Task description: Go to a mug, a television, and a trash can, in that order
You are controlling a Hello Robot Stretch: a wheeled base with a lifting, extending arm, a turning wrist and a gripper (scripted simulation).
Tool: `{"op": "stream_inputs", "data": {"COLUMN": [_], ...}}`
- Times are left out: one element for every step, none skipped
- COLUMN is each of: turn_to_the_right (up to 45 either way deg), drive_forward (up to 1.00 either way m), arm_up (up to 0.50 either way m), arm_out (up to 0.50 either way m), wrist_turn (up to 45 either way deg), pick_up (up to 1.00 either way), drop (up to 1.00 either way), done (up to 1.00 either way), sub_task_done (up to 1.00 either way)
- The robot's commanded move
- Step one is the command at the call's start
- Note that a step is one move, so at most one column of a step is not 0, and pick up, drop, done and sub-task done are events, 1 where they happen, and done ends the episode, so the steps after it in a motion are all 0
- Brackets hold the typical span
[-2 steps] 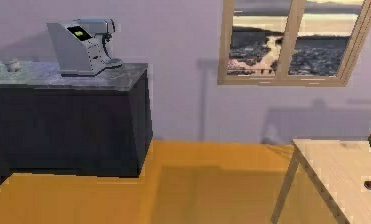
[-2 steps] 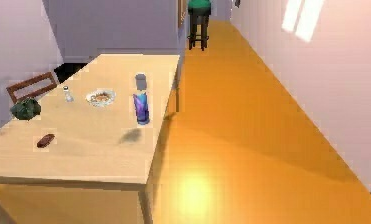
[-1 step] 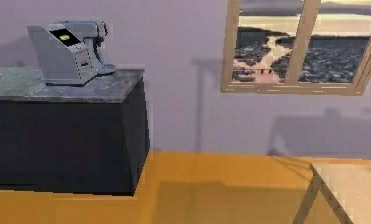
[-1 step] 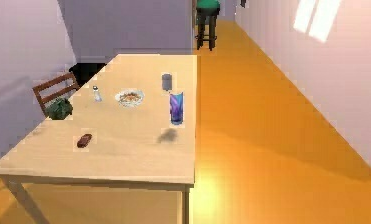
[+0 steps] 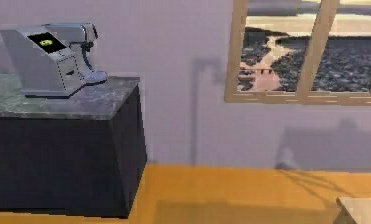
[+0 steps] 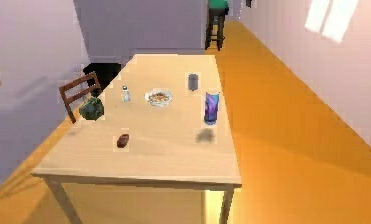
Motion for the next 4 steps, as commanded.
{"op": "stream_inputs", "data": {"turn_to_the_right": [-45.0,-45.0,-45.0,-21.0], "drive_forward": [0.0,0.0,0.0,0.0], "arm_up": [0.0,0.0,0.0,0.0], "arm_out": [0.0,0.0,0.0,0.0], "wrist_turn": [0.0,0.0,0.0,0.0], "pick_up": [0.0,0.0,0.0,0.0], "drop": [0.0,0.0,0.0,0.0], "done": [0.0,0.0,0.0,0.0], "sub_task_done": [0.0,0.0,0.0,0.0]}}
